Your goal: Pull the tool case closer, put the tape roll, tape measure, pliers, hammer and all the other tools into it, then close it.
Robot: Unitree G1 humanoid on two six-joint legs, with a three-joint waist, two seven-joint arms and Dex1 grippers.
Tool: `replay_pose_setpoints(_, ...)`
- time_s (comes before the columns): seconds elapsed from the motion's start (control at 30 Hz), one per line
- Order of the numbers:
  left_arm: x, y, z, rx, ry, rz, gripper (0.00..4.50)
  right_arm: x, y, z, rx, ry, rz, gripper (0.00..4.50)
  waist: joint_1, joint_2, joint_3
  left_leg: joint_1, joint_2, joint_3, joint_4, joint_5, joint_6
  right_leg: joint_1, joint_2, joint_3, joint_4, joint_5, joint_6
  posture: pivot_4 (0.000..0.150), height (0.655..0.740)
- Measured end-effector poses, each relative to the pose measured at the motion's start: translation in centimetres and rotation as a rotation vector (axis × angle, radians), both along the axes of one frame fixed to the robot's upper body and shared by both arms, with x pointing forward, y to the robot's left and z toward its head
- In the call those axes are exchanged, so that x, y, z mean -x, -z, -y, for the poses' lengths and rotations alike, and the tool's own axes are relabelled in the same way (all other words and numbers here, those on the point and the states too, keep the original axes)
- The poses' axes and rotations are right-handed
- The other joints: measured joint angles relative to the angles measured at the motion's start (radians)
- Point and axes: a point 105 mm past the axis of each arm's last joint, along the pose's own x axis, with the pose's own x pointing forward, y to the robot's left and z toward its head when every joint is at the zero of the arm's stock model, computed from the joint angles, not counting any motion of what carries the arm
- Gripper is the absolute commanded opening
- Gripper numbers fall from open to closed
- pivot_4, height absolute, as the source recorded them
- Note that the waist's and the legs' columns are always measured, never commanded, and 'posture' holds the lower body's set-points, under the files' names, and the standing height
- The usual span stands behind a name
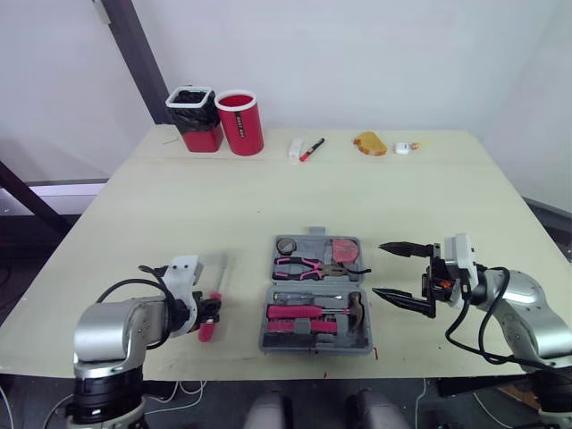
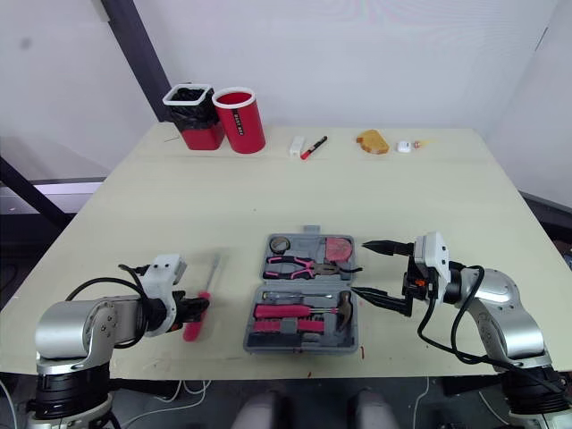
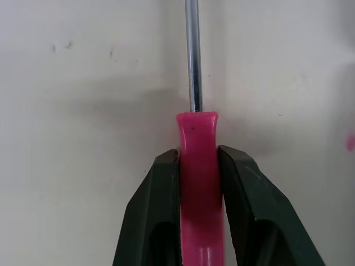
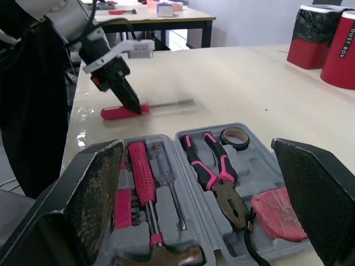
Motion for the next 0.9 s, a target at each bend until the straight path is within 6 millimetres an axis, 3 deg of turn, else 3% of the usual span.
replay_pose_setpoints(0.07, -0.2, -0.1, 0.3, 0.01, -0.004, 0.01, 2.77, 0.1, 0.1, 0.0, 0.0, 0.001, -0.004, 4.5, 0.0, 0.0, 0.0, 0.001, 0.0, 0.0, 0.0, 0.0, 0.0, 0.001, 0.0, 0.0, 0.0, 0.0, 0.0, 0.15, 0.74)
replay_pose_setpoints(0.13, -0.2, -0.1, 0.3, 0.008, -0.002, 0.011, 3.34, 0.1, 0.1, 0.0, 0.0, 0.001, -0.004, 4.5, -0.001, 0.0, 0.0, 0.001, 0.0, 0.0, 0.0, 0.0, 0.0, 0.001, 0.0, 0.0, 0.0, 0.0, 0.0, 0.15, 0.74)
replay_pose_setpoints(0.3, -0.3, 0.1, -0.1, -0.034, 0.003, 0.063, 3.34, 0.3, 0.4, 0.3, 0.004, 0.006, -0.009, 4.5, -0.005, 0.001, 0.0, 0.002, 0.0, -0.001, -0.001, 0.0, 0.0, 0.001, 0.0, 0.001, 0.0, 0.0, 0.0, 0.15, 0.74)
replay_pose_setpoints(0.5, 1.0, 1.1, 1.4, -0.025, -0.028, 0.211, 3.34, 0.5, 0.7, 0.5, 0.009, 0.016, -0.018, 4.5, -0.001, 0.001, 0.0, 0.001, -0.001, -0.002, -0.001, 0.0, 0.0, 0.001, -0.003, 0.001, -0.001, 0.0, 0.0, 0.15, 0.74)
replay_pose_setpoints(0.9, 0.8, 2.4, 2.0, -0.121, -0.047, 0.401, 3.34, 0.5, 0.6, 0.5, 0.01, 0.028, -0.015, 4.5, 0.001, 0.001, -0.001, 0.002, -0.001, 0.002, -0.001, 0.0, 0.0, 0.001, -0.002, 0.001, -0.001, 0.0, 0.0, 0.15, 0.74)
